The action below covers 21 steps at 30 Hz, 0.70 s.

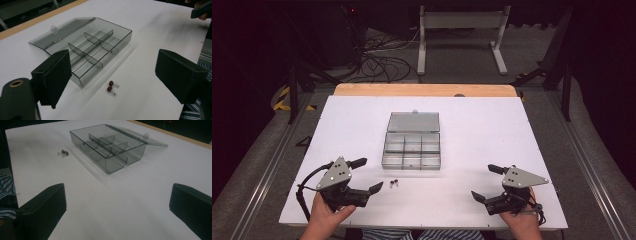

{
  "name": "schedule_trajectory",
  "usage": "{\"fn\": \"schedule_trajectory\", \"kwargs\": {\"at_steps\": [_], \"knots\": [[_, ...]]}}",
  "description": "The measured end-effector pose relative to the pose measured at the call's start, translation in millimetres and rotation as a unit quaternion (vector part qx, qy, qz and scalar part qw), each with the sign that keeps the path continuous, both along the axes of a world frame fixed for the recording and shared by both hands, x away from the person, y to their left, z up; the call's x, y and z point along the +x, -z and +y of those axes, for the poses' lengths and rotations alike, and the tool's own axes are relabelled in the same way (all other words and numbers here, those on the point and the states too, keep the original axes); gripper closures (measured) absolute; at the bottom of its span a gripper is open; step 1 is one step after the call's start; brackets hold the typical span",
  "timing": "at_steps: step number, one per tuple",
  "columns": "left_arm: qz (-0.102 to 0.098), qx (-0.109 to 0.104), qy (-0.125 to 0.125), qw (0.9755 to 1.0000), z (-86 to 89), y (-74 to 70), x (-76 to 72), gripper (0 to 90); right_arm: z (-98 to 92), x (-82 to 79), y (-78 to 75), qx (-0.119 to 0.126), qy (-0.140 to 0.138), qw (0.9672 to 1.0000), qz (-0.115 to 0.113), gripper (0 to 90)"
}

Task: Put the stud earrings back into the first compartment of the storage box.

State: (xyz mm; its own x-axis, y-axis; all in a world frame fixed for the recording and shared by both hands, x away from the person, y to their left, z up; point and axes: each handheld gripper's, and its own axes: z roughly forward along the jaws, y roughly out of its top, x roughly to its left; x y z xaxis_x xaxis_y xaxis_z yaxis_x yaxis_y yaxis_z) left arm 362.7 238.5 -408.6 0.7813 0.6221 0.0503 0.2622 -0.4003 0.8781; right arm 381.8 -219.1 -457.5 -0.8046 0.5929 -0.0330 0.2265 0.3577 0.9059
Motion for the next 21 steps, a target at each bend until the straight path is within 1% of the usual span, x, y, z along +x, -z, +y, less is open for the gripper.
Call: {"fn": "schedule_trajectory", "kwargs": {"at_steps": [2, 4, 7, 8, 9, 11, 15, 17, 19, 20, 21], "knots": [[-0.002, 0.002, 0.0, 1.0, -1.7, -0.5, 1.3, 14.1, 0.2, 0.5, 0.3, -0.001, -0.001, 1.0, 0.0, 1.8], [0.0, 0.005, 0.004, 1.0, -7.2, -1.6, 3.7, 14.1, 0.7, 1.1, 0.9, -0.002, -0.002, 1.0, 0.002, 1.8], [0.001, 0.005, 0.01, 0.9999, -12.6, -2.9, 5.7, 14.2, 1.2, 1.2, 1.3, -0.003, -0.003, 1.0, 0.002, 1.8], [-0.001, 0.008, 0.012, 0.9999, -13.9, -3.6, 6.7, 14.2, 1.1, 1.1, 1.2, -0.004, -0.003, 1.0, 0.002, 1.8], [-0.001, 0.008, 0.012, 0.9999, -13.9, -3.6, 6.7, 14.2, 1.1, 1.1, 1.2, -0.004, -0.003, 1.0, 0.002, 1.8], [0.002, 0.004, 0.016, 0.9999, -19.5, -4.6, 9.7, 14.3, 0.8, 1.1, 1.2, -0.003, -0.003, 1.0, 0.002, 1.8], [0.001, 0.006, 0.022, 0.9997, -25.6, -5.0, 13.1, 14.4, 0.8, 1.5, 1.6, -0.004, -0.004, 1.0, 0.003, 1.8], [0.002, 0.011, 0.025, 0.9996, -28.9, -5.3, 15.3, 14.4, 1.1, 1.2, 1.5, -0.003, -0.005, 1.0, 0.003, 1.8], [0.006, 0.011, 0.029, 0.9995, -34.3, -4.6, 18.0, 14.5, 0.8, 1.1, 1.4, -0.004, -0.004, 1.0, 0.003, 1.8], [0.006, 0.011, 0.029, 0.9995, -34.3, -4.6, 18.0, 14.5, 0.7, 1.2, 1.5, -0.003, -0.005, 1.0, 0.003, 1.8], [0.005, 0.014, 0.032, 0.9994, -35.9, -4.6, 19.3, 14.5, 0.5, 1.3, 1.5, -0.003, -0.005, 1.0, 0.003, 1.8]]}}
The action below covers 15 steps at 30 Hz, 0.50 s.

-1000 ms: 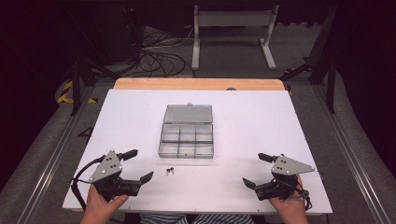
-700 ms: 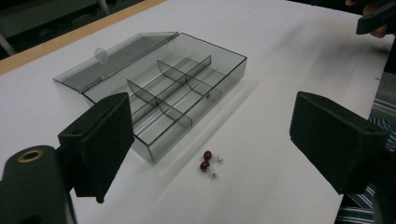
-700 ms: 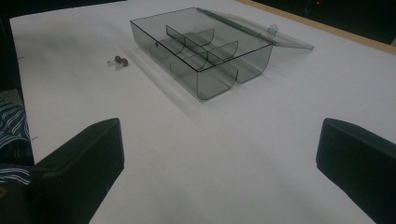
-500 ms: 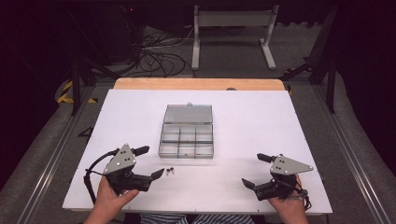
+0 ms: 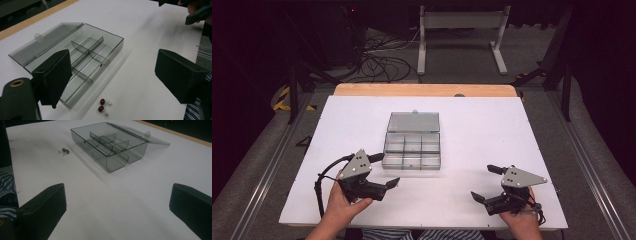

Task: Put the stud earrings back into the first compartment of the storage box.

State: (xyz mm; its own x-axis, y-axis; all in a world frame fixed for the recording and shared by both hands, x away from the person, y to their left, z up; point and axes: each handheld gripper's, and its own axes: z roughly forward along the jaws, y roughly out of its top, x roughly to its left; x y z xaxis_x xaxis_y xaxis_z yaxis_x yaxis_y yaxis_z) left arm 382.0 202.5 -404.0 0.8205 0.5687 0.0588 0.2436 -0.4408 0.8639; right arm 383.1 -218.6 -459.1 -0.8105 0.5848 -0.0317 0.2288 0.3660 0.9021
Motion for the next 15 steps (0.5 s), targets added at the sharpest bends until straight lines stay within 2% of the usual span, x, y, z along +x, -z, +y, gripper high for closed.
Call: {"fn": "schedule_trajectory", "kwargs": {"at_steps": [4, 11, 15], "knots": [[0.0, 0.004, 0.003, 1.0, -9.7, 0.4, 4.3, 14.5, -0.4, 0.6, 0.6, -0.002, -0.001, 1.0, 0.0, 1.8], [0.003, 0.01, 0.006, 0.9999, -16.1, 2.3, 9.7, 14.9, -1.6, 1.0, 0.9, 0.0, -0.002, 1.0, 0.003, 1.8], [0.022, 0.009, 0.006, 0.9997, -16.7, 2.9, 11.2, 16.8, -1.6, 0.6, 1.0, -0.001, -0.002, 1.0, 0.002, 1.8]]}}
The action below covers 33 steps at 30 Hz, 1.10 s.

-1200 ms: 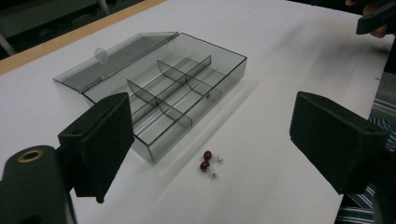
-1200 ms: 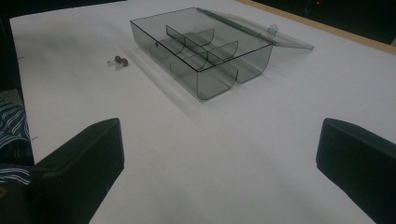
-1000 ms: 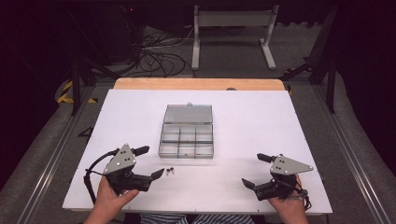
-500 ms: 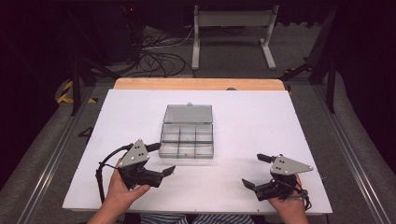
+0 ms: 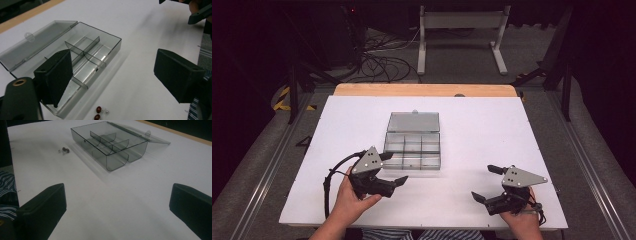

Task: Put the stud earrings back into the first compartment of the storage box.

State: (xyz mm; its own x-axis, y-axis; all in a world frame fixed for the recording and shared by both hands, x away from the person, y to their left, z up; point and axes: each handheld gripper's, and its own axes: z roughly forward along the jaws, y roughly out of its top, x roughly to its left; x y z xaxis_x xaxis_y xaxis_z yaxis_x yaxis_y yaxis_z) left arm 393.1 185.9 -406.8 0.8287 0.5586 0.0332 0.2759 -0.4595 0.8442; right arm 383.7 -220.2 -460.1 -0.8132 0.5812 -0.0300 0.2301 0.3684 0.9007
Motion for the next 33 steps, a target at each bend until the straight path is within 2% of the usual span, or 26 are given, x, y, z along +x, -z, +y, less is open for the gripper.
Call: {"fn": "schedule_trajectory", "kwargs": {"at_steps": [3, 5, 6, 7, 11, 12, 13, 14, 16, 17, 18, 19, 20, 21, 23, 24, 25, 28, 33], "knots": [[0.014, -0.005, 0.005, 0.9999, 1.5, -0.1, 1.2, 19.0, -0.7, 0.3, 0.2, 0.001, 0.0, 1.0, 0.002, 1.8], [0.011, 0.001, 0.008, 0.9999, 1.3, 0.5, 1.6, 22.0, -0.5, 0.4, 0.1, 0.002, 0.0, 1.0, 0.002, 1.8], [0.005, 0.011, 0.008, 0.9999, 1.2, 0.8, 1.6, 22.6, -0.5, 0.5, 0.0, 0.001, -0.001, 1.0, 0.001, 1.8], [-0.006, 0.029, 0.005, 0.9996, -0.1, 2.2, 1.8, 23.0, -0.1, 0.2, 0.0, 0.001, -0.001, 1.0, 0.001, 1.8], [-0.006, 0.046, 0.007, 0.9989, -0.7, 4.7, 3.6, 25.7, 0.5, 0.0, 0.2, 0.001, 0.0, 1.0, 0.002, 1.8], [0.0, 0.046, 0.01, 0.9989, -0.7, 5.6, 4.8, 27.9, 0.5, 0.5, 0.4, 0.002, 0.0, 1.0, 0.003, 1.8], [0.02, 0.05, 0.018, 0.9984, -0.5, 7.3, 8.8, 29.1, 0.6, 0.6, 0.4, 0.003, 0.0, 1.0, 0.004, 1.8], [0.02, 0.05, 0.018, 0.9984, -0.5, 7.3, 8.8, 30.2, 0.8, 0.7, 0.4, 0.003, -0.001, 1.0, 0.004, 1.8], [0.039, 0.058, 0.021, 0.9974, -0.5, 9.4, 13.1, 31.4, 1.1, 0.6, 0.4, 0.003, -0.001, 1.0, 0.004, 1.8], [0.056, 0.07, 0.021, 0.9958, -1.3, 11.7, 17.2, 33.5, 1.4, 0.3, 0.4, 0.002, -0.003, 1.0, 0.004, 1.8], [0.056, 0.07, 0.021, 0.9958, -1.3, 11.7, 17.2, 34.3, 1.4, 0.3, 0.4, 0.002, -0.003, 1.0, 0.004, 1.8], [0.07, 0.083, 0.022, 0.9938, -2.7, 14.6, 20.9, 34.8, 1.2, 0.3, 0.4, 0.002, -0.003, 1.0, 0.005, 1.8], [0.076, 0.09, 0.023, 0.9928, -3.6, 16.1, 22.9, 35.5, 1.1, 0.4, 0.4, 0.002, -0.003, 1.0, 0.004, 1.8], [0.076, 0.09, 0.023, 0.9928, -3.6, 16.1, 22.9, 35.9, 1.0, 0.4, 0.4, 0.002, -0.003, 1.0, 0.004, 1.8], [0.088, 0.098, 0.024, 0.991, -5.4, 19.3, 25.9, 36.6, 1.1, 0.3, 0.5, 0.001, -0.003, 1.0, 0.005, 1.8], [0.098, 0.105, 0.025, 0.9893, -6.8, 21.8, 29.0, 37.2, 1.1, 0.3, 0.5, 0.001, -0.004, 1.0, 0.006, 1.8], [0.098, 0.105, 0.025, 0.9893, -6.8, 21.8, 29.0, 38.0, 1.1, 0.2, 0.6, 0.001, -0.004, 1.0, 0.005, 1.8], [0.116, 0.112, 0.024, 0.9866, -8.7, 24.9, 32.5, 39.1, 1.0, 0.2, 0.6, 0.0, -0.005, 1.0, 0.005, 1.8], [0.14, 0.131, 0.028, 0.981, -12.1, 29.3, 36.4, 42.5, 1.0, 0.4, 0.8, 0.0, -0.007, 1.0, 0.005, 1.8]]}}
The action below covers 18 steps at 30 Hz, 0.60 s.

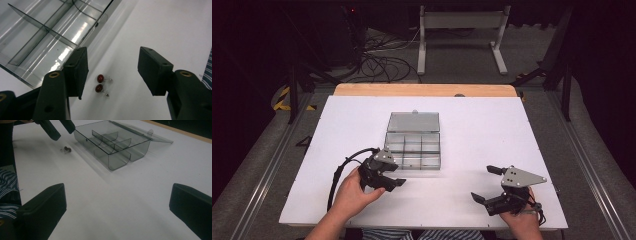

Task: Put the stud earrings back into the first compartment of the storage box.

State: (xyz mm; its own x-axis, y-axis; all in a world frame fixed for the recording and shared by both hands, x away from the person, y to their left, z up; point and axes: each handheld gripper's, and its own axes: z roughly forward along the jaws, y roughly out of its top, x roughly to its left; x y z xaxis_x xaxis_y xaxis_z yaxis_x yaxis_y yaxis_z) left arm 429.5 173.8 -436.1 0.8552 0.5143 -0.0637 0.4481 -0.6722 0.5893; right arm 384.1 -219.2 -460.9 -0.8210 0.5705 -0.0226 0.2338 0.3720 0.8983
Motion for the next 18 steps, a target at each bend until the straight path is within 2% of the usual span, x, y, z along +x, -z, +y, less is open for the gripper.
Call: {"fn": "schedule_trajectory", "kwargs": {"at_steps": [4, 6, 7, 18], "knots": [[0.003, 0.033, 0.006, 0.9994, -3.7, 4.3, 1.3, 44.1, 0.1, -0.1, 0.1, 0.0, -0.001, 1.0, 0.001, 1.8], [0.005, 0.037, 0.005, 0.9993, -4.5, 5.3, 1.2, 44.6, 0.0, 0.1, 0.1, -0.001, -0.001, 1.0, 0.001, 1.8], [0.005, 0.05, 0.01, 0.9987, -5.5, 6.8, 2.2, 44.7, 0.0, 0.1, 0.2, -0.001, -0.001, 1.0, 0.001, 1.8], [0.022, 0.085, 0.02, 0.9959, -11.4, 14.8, 6.6, 47.2, 0.1, 0.2, 0.5, -0.001, -0.003, 1.0, 0.002, 1.8]]}}
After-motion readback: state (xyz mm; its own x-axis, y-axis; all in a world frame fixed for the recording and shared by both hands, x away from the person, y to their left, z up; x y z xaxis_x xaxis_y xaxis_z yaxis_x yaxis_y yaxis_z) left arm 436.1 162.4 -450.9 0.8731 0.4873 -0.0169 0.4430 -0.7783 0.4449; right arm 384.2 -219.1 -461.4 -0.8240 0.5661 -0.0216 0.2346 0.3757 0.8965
